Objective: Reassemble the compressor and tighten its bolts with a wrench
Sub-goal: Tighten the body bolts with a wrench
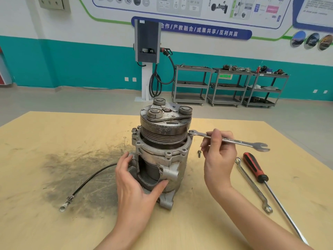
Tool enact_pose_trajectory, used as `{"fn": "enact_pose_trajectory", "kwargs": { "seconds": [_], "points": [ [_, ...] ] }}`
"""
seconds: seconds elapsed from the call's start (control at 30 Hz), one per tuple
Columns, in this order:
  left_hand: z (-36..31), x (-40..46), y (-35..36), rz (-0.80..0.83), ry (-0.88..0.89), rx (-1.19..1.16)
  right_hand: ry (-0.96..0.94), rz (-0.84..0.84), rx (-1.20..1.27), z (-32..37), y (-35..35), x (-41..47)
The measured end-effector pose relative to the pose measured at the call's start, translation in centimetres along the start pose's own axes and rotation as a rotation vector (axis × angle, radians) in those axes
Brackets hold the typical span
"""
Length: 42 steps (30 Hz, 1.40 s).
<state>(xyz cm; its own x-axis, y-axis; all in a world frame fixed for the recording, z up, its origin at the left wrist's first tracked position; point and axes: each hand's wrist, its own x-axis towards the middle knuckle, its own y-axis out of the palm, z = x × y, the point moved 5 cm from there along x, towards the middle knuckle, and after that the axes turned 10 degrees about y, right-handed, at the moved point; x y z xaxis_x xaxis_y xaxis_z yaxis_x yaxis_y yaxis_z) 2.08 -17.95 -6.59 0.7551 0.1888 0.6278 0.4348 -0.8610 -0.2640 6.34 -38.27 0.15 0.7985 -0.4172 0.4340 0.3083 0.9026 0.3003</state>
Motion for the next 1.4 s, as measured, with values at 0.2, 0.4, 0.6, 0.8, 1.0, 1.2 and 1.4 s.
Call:
{"fn": "enact_pose_trajectory", "kwargs": {
  "seconds": [0.2,0.4,0.6,0.8,1.0,1.2,1.4],
  "points": [
    [0.1,-0.1,0.1,0.006,-0.007,0.009,-0.239,0.027,-0.267,1.2,0.5,-1.3],
    [-0.1,0.0,0.0,0.021,0.001,0.001,-0.222,-0.002,-0.24,3.7,0.7,0.9],
    [0.2,0.0,0.1,0.011,0.013,0.026,0.283,0.05,-0.045,2.4,1.3,5.2],
    [0.4,0.0,0.0,-0.013,0.051,0.067,0.614,0.237,-0.006,-0.5,2.4,5.9],
    [0.7,0.0,0.1,-0.02,0.06,0.062,0.81,0.339,0.047,-1.4,3.3,6.4],
    [0.3,0.0,0.1,-0.009,0.05,0.006,0.781,0.279,0.045,-2.2,3.1,5.9],
    [0.1,0.0,0.1,-0.013,0.043,0.005,0.697,0.139,0.008,-1.6,2.7,5.9]
  ]
}}
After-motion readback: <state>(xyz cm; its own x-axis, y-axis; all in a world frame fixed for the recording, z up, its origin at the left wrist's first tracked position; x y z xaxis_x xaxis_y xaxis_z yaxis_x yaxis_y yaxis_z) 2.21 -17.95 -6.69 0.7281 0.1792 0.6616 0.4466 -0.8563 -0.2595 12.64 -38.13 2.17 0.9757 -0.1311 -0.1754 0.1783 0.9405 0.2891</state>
